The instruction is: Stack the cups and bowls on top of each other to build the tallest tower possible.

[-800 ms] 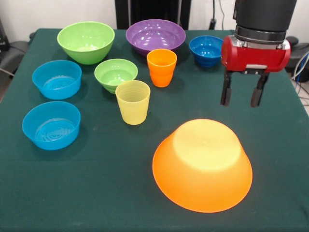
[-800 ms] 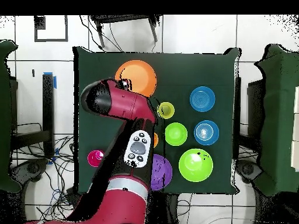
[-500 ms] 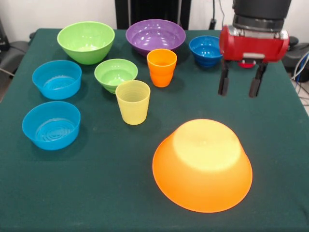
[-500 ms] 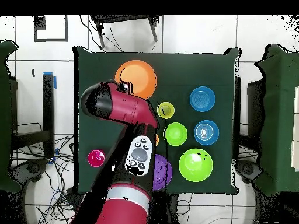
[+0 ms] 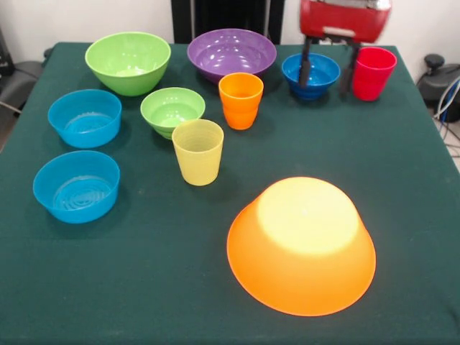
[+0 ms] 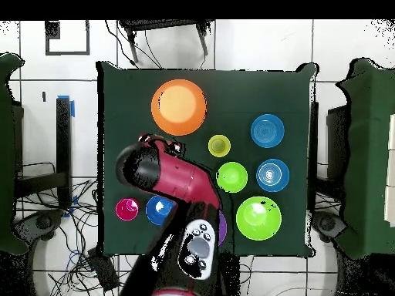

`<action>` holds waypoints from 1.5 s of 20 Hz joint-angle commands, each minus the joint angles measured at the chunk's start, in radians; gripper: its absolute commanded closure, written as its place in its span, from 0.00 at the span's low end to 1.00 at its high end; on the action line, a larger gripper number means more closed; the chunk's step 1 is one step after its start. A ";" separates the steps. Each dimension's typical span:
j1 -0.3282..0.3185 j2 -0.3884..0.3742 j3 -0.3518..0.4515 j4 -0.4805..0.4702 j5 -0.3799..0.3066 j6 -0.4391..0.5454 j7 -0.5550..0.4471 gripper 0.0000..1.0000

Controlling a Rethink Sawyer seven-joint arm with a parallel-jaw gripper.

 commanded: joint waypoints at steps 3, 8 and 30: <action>-0.119 -0.072 0.140 0.320 -0.120 -0.150 0.149 0.00; -0.082 -0.025 0.074 0.314 -0.122 -0.133 0.201 0.00; -0.094 0.016 0.021 0.298 -0.086 -0.081 0.197 0.00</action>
